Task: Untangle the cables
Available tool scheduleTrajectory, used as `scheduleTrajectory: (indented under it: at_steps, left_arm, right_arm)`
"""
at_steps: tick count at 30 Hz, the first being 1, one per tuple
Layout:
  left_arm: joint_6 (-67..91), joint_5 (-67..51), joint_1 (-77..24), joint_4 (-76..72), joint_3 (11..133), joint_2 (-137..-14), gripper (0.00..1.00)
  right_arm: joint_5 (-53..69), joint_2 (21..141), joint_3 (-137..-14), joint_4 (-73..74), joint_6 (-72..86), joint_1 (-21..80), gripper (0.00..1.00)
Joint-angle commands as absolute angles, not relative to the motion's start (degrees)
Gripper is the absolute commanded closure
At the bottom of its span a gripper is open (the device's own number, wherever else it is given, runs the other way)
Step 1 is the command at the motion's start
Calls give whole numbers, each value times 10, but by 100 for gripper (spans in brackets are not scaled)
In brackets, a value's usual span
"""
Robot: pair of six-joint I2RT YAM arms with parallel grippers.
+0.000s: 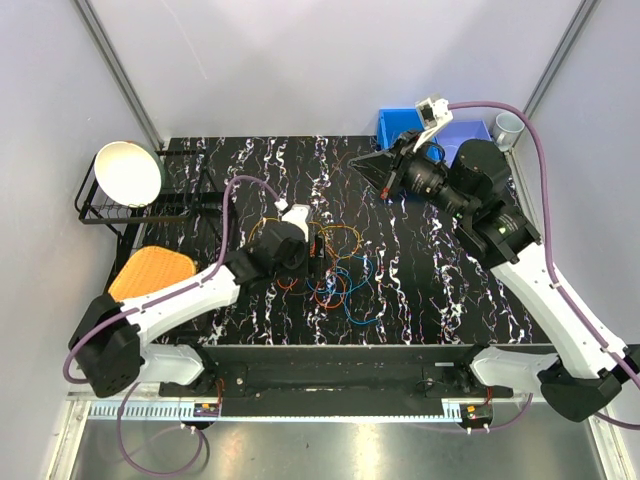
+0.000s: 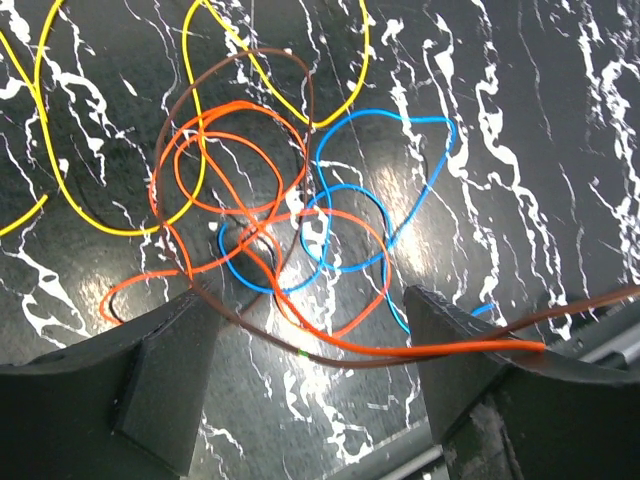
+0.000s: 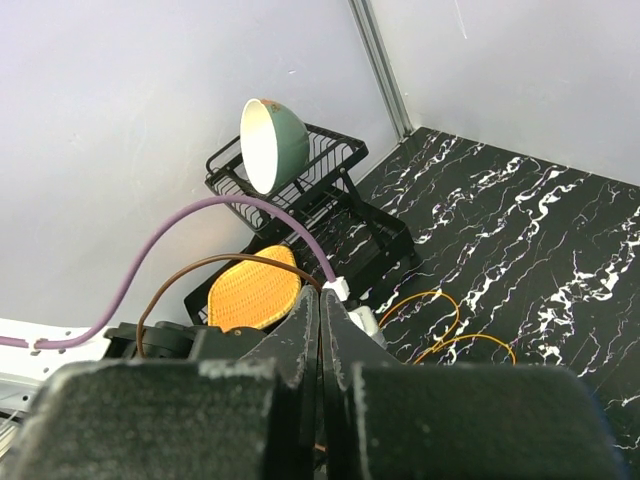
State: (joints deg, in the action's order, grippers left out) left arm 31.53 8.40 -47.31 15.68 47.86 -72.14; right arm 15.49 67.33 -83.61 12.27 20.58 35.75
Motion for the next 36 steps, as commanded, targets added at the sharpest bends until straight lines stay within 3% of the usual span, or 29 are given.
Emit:
scheduleTrajectory:
  at_steps: [1,7,8,9,10,11,12,21,30,31,32,33,34,36]
  left_arm:
    - [311,127,-481,96,489,-744,24]
    - [299,152,-483,55,497,-776,46]
    - [294,155,-485,50,502,-779,53]
    - [293,160,-486,49,505,-781,74]
    - [291,162,-486,51,511,-787,86]
    - [289,164,-487,63,522,-789,96]
    - [289,174,-487,73,529,-793,100]
    - [279,257,-476,185,539,-759,100]
    - [288,200,-406,190,499,-724,100]
    - [278,167,-409,172,491,-722,95]
    - [265,138,-413,132,486,-721,78]
    - [259,104,-422,113,482,-716,47]
    - [252,99,-450,96,479,-716,31]
    - [233,105,-477,77,489,-731,15]
  right_arm:
    - [145,657,-855,126,197,362,100]
    - [133,650,-858,141,189,362,100]
    - [130,648,-859,145,187,363,100]
    - [129,646,-858,146,185,363,100]
    - [127,646,-859,146,184,363,100]
    - [119,644,-860,152,181,363,100]
    - [113,644,-862,156,178,363,100]
    - [4,624,-906,200,124,362,100]
    - [-83,575,-973,229,74,361,100]
    - [-83,570,-976,231,75,361,100]
    - [-79,569,-978,233,76,361,100]
    - [-77,567,-977,236,76,361,100]
    - [-77,567,-975,237,77,362,100]
    - [-77,566,-972,238,79,361,100]
